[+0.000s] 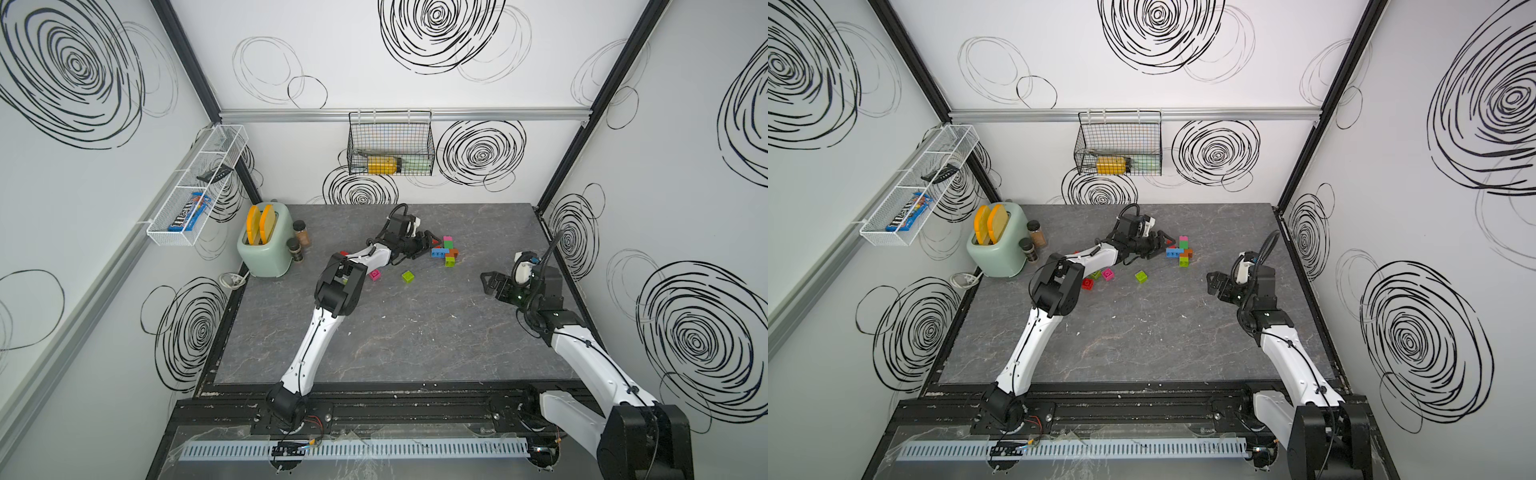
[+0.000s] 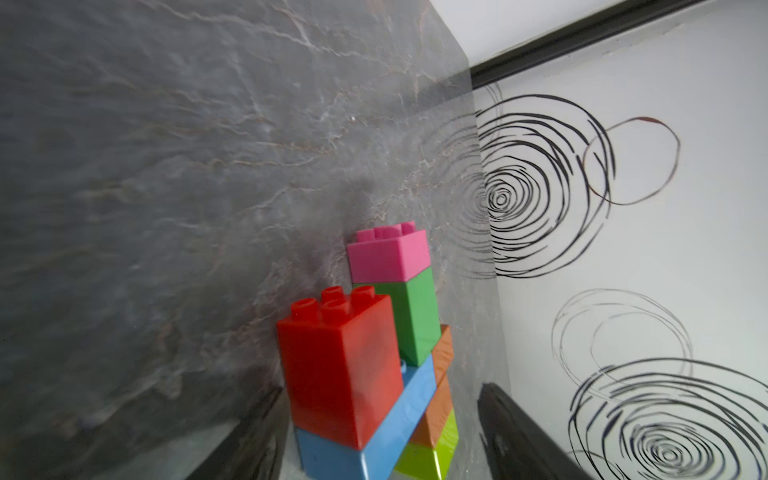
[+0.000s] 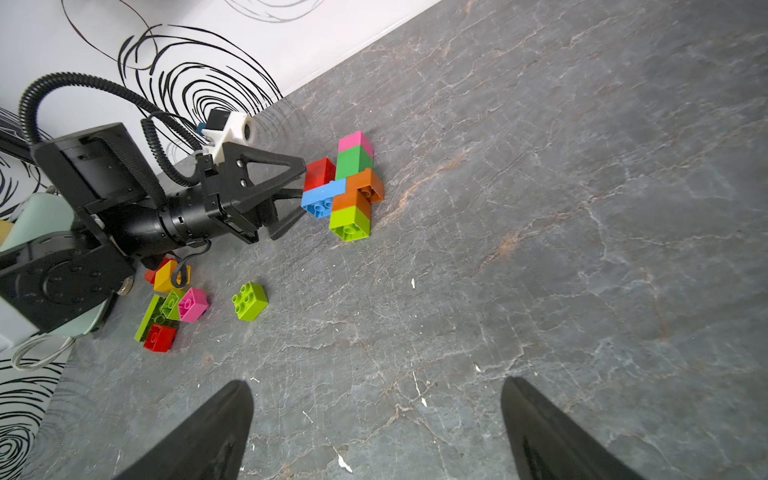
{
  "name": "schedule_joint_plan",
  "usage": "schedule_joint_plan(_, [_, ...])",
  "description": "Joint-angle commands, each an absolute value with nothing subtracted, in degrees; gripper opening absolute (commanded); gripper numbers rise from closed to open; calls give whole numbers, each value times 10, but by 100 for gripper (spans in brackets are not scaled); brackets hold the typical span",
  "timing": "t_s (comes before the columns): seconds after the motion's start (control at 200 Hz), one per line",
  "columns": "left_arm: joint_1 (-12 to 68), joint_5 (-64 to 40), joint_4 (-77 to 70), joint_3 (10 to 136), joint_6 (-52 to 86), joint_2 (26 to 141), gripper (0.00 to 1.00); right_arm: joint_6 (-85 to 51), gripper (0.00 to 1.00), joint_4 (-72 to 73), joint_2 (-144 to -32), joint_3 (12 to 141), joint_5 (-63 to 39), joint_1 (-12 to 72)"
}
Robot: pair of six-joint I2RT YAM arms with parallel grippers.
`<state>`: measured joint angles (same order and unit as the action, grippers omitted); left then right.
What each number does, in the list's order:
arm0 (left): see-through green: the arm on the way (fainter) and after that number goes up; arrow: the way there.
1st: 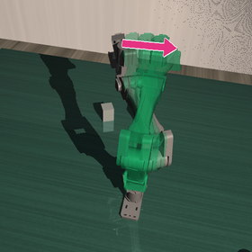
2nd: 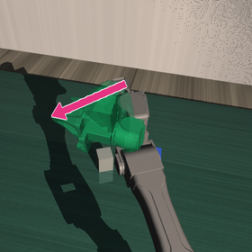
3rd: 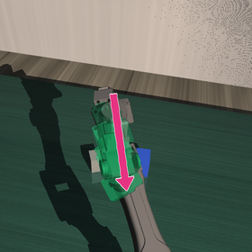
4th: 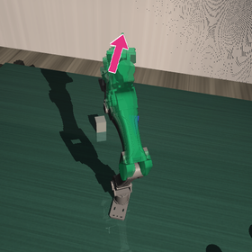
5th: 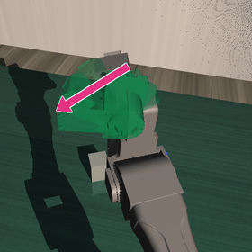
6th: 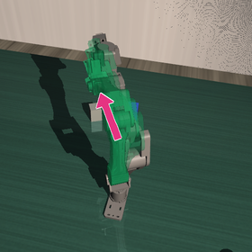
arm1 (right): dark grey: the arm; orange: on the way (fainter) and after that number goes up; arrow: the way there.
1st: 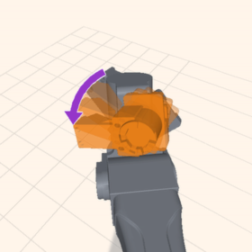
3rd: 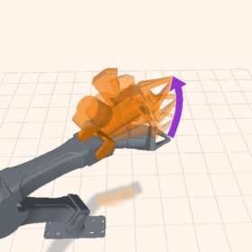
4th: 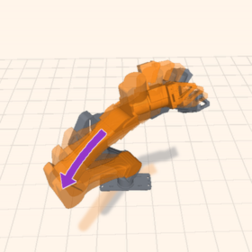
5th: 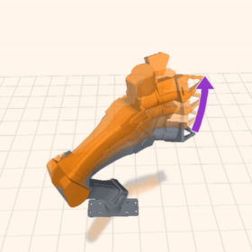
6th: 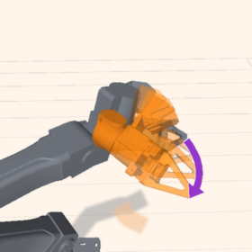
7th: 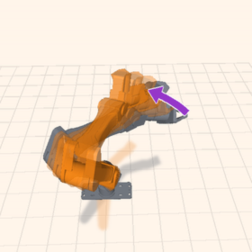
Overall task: Assemble the number 4 with lego
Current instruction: Place the lego brick at the center of the board, then pick up the lego brick from the center of the board.
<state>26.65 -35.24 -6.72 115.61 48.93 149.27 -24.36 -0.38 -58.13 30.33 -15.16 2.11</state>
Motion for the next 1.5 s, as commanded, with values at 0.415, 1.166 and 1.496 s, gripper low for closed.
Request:
schedule_joint_plan(0.415, [316,86,0,854,204,1142,94,-278,97,44,-651,345,-130,154])
schedule_joint_plan(1.166, [191,69,55,655,218,1017,96,-212,100,-15,-910,537,-114,283])
schedule_joint_plan(1.496, [275,129,94,625,281,1007,86,-221,99,-46,-965,587,-105,309])
